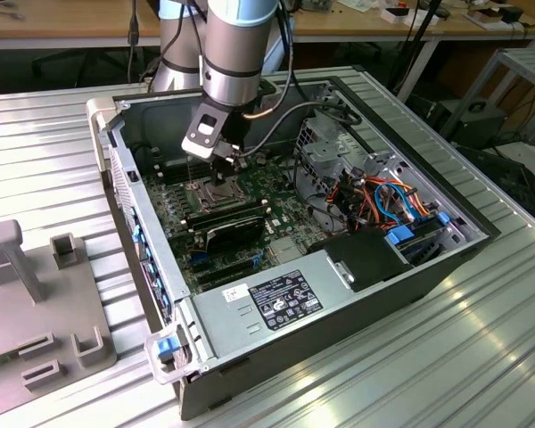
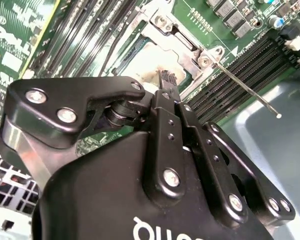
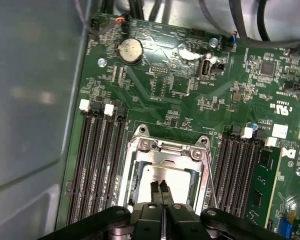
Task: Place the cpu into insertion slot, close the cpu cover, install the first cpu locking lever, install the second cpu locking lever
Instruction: 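Install the first cpu locking lever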
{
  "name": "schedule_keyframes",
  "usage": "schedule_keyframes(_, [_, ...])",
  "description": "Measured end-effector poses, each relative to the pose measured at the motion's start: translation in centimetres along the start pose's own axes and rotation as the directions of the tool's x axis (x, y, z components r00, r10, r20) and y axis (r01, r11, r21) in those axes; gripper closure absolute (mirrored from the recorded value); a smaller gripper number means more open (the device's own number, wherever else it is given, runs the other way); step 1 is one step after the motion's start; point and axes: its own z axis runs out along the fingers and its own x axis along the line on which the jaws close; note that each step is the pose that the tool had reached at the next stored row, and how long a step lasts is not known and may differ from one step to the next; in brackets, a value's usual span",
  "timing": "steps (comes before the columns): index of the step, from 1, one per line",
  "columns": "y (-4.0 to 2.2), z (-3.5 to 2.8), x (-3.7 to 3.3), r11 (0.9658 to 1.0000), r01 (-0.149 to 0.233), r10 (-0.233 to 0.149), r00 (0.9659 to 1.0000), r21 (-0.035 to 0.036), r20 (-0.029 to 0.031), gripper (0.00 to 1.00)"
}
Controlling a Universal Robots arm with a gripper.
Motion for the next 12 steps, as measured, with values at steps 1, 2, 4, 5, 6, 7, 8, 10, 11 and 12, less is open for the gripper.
schedule_keyframes(1, [0.00,-0.25,0.00,1.0000,0.005,-0.005,1.0000,-0.0001,-0.0001,0.89])
schedule_keyframes(2, [0.00,-0.44,0.00,0.9999,0.010,-0.010,0.9999,-0.0001,-0.0002,0.89])
schedule_keyframes(4, [0.01,-0.82,0.00,0.9997,0.026,-0.026,0.9997,-0.0001,-0.0003,0.89])
schedule_keyframes(5, [0.01,-0.82,0.00,0.9993,0.037,-0.037,0.9993,-0.0004,-0.0006,0.89])
schedule_keyframes(6, [0.01,-0.83,0.00,0.9987,0.052,-0.052,0.9987,-0.0002,-0.0007,0.89])
schedule_keyframes(7, [0.01,-0.83,0.00,0.9980,0.064,-0.064,0.9980,-0.0001,-0.0007,0.89])
schedule_keyframes(8, [0.01,-0.83,0.00,0.9970,0.077,-0.077,0.9970,-0.0001,-0.0008,0.89])
schedule_keyframes(10, [0.00,-0.83,0.00,0.9926,0.122,-0.122,0.9926,-0.0001,-0.0012,0.89])
schedule_keyframes(11, [0.00,-0.83,0.00,0.9903,0.139,-0.139,0.9903,-0.0002,-0.0014,0.89])
schedule_keyframes(12, [0.00,-0.83,0.00,0.9859,0.167,-0.167,0.9859,-0.0003,-0.0017,0.89])
